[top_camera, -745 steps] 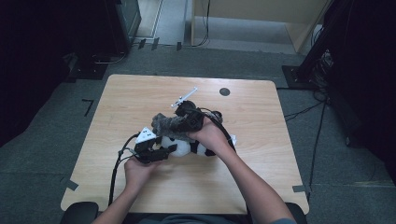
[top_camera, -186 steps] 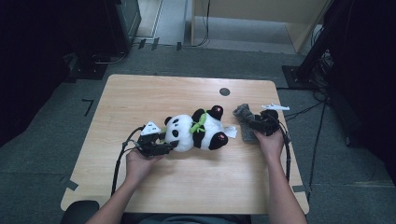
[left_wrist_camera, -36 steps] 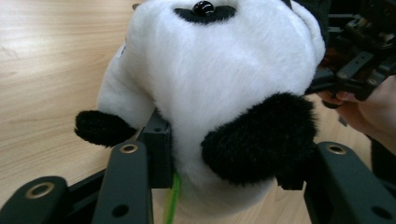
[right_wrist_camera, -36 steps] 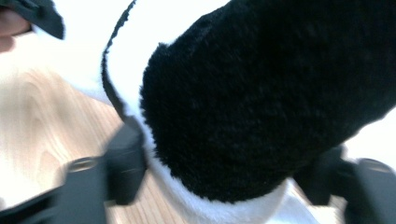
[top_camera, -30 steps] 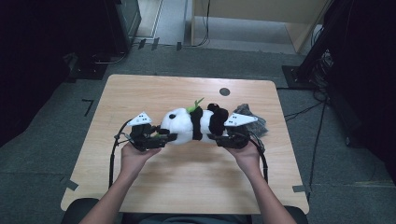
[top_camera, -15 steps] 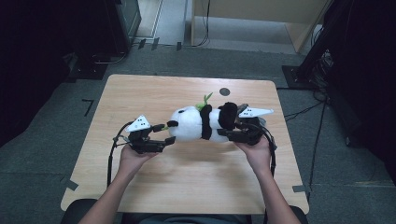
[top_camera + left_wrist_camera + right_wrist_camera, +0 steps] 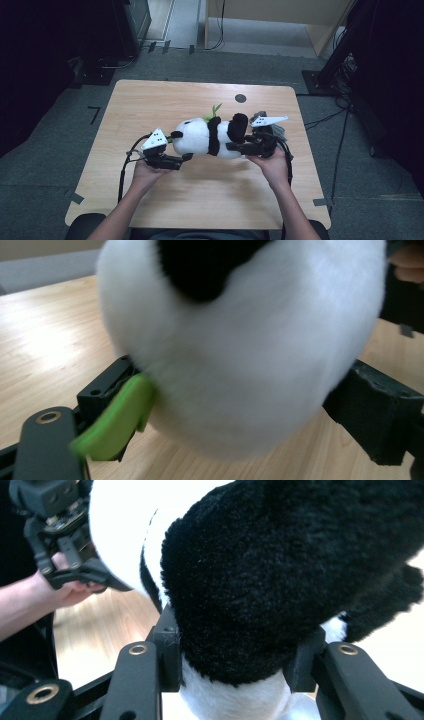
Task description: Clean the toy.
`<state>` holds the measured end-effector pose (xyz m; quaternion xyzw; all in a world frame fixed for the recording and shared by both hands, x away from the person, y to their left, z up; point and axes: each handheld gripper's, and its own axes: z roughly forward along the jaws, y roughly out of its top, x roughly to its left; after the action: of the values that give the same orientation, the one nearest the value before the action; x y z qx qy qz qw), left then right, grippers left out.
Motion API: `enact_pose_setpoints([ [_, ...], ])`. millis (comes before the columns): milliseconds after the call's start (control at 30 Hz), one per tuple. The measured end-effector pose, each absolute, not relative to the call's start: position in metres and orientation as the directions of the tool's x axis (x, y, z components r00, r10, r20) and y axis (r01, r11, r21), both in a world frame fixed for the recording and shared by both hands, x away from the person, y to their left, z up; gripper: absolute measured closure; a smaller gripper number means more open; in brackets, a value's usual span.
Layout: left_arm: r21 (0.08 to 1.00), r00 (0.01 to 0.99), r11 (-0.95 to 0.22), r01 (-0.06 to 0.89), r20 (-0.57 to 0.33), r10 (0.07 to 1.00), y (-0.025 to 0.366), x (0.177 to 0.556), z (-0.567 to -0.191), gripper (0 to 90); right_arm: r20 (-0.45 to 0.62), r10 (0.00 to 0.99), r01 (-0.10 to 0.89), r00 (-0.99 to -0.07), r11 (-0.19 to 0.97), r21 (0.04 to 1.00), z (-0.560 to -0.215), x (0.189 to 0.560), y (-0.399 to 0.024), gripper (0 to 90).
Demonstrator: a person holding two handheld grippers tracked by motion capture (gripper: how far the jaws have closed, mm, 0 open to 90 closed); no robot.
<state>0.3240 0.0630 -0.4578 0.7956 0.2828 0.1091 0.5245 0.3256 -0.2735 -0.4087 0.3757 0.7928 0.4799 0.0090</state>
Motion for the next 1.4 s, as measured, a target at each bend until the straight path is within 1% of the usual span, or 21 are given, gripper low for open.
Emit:
enact_pose_setpoints([
  [67, 0.895, 0.808, -0.277, 0.351, -0.140, 0.572, 0.065, 0.323, -0.456, 27.8, 0.322, 0.614, 0.577, -0.721, 0.273, 0.770, -0.408, 0.324, -0.269, 52.8],
  [133, 0.898, 0.801, -0.258, 0.356, -0.152, 0.579, 0.067, 0.322, -0.452, 38.8, 0.326, 0.614, 0.573, -0.719, 0.258, 0.778, -0.409, 0.324, -0.270, 47.6],
  [167, 0.896, 0.801, -0.262, 0.360, -0.152, 0.579, 0.068, 0.322, -0.451, 47.0, 0.302, 0.622, 0.557, -0.722, 0.263, 0.788, -0.410, 0.325, -0.270, 38.4],
  [200, 0.892, 0.799, -0.264, 0.368, -0.158, 0.580, 0.068, 0.322, -0.450, 49.2, 0.287, 0.627, 0.547, -0.724, 0.270, 0.792, -0.410, 0.326, -0.270, 34.9],
  [233, 0.888, 0.795, -0.259, 0.381, -0.172, 0.582, 0.069, 0.322, -0.450, 49.2, 0.287, 0.627, 0.547, -0.724, 0.270, 0.792, -0.410, 0.326, -0.270, 34.9],
  [300, 0.881, 0.785, -0.224, 0.417, -0.224, 0.578, 0.073, 0.325, -0.448, 52.6, 0.279, 0.626, 0.537, -0.728, 0.268, 0.800, -0.411, 0.327, -0.271, 29.5],
  [333, 0.879, 0.780, -0.206, 0.429, -0.246, 0.575, 0.076, 0.327, -0.447, 53.6, 0.277, 0.620, 0.526, -0.734, 0.261, 0.809, -0.412, 0.328, -0.273, 28.4],
  [367, 0.878, 0.776, -0.190, 0.440, -0.265, 0.572, 0.079, 0.329, -0.445, 54.5, 0.292, 0.595, 0.512, -0.749, 0.239, 0.825, -0.415, 0.329, -0.276, 27.3],
  [467, 0.878, 0.767, -0.170, 0.447, -0.278, 0.579, 0.088, 0.331, -0.439, 54.6, 0.297, 0.564, 0.487, -0.771, 0.221, 0.845, -0.418, 0.329, -0.278, 26.1],
  [533, 0.876, 0.757, -0.156, 0.457, -0.291, 0.585, 0.092, 0.332, -0.436, 54.6, 0.270, 0.551, 0.440, -0.790, 0.202, 0.875, -0.423, 0.328, -0.279, 25.8],
  [633, 0.867, 0.742, -0.131, 0.480, -0.322, 0.588, 0.095, 0.335, -0.434, 54.6, 0.235, 0.562, 0.416, -0.793, 0.217, 0.883, -0.427, 0.326, -0.280, 25.2],
  [800, 0.852, 0.734, -0.108, 0.513, -0.369, 0.570, 0.095, 0.337, -0.429, 54.5, 0.171, 0.572, 0.371, -0.802, 0.252, 0.894, -0.435, 0.326, -0.275, 21.1],
  [867, 0.847, 0.736, -0.114, 0.519, -0.375, 0.564, 0.093, 0.337, -0.427, 54.4, 0.144, 0.573, 0.343, -0.807, 0.257, 0.904, -0.440, 0.325, -0.272, 18.7],
  [1000, 0.816, 0.722, -0.108, 0.568, -0.430, 0.541, 0.089, 0.337, -0.424, 54.5, 0.112, 0.569, 0.311, -0.815, 0.266, 0.913, -0.447, 0.327, -0.269, 14.0],
  [1067, 0.804, 0.715, -0.113, 0.584, -0.445, 0.539, 0.086, 0.338, -0.425, 54.4, 0.097, 0.579, 0.306, -0.809, 0.274, 0.912, -0.448, 0.328, -0.267, 14.1],
  [1133, 0.800, 0.709, -0.107, 0.590, -0.450, 0.543, 0.083, 0.337, -0.427, 54.2, 0.074, 0.597, 0.302, -0.799, 0.292, 0.908, -0.448, 0.328, -0.264, 18.3],
  [1167, 0.800, 0.707, -0.108, 0.590, -0.447, 0.547, 0.082, 0.337, -0.428, 54.2, 0.064, 0.610, 0.308, -0.790, 0.304, 0.902, -0.447, 0.327, -0.262, 22.1],
  [1233, 0.807, 0.708, -0.113, 0.579, -0.430, 0.560, 0.080, 0.336, -0.429, 51.9, 0.050, 0.626, 0.316, -0.778, 0.323, 0.892, -0.443, 0.326, -0.260, 33.4],
  [1267, 0.815, 0.712, -0.119, 0.567, -0.411, 0.570, 0.079, 0.335, -0.429, 50.1, 0.063, 0.638, 0.336, -0.767, 0.317, 0.887, -0.441, 0.326, -0.260, 39.3],
  [1300, 0.825, 0.715, -0.124, 0.551, -0.390, 0.580, 0.078, 0.334, -0.429, 47.0, 0.080, 0.646, 0.355, -0.759, 0.307, 0.883, -0.438, 0.326, -0.260, 43.2],
  [1400, 0.851, 0.732, -0.139, 0.507, -0.340, 0.590, 0.076, 0.333, -0.432, 34.6, 0.109, 0.658, 0.386, -0.745, 0.293, 0.875, -0.432, 0.325, -0.263, 48.4],
])
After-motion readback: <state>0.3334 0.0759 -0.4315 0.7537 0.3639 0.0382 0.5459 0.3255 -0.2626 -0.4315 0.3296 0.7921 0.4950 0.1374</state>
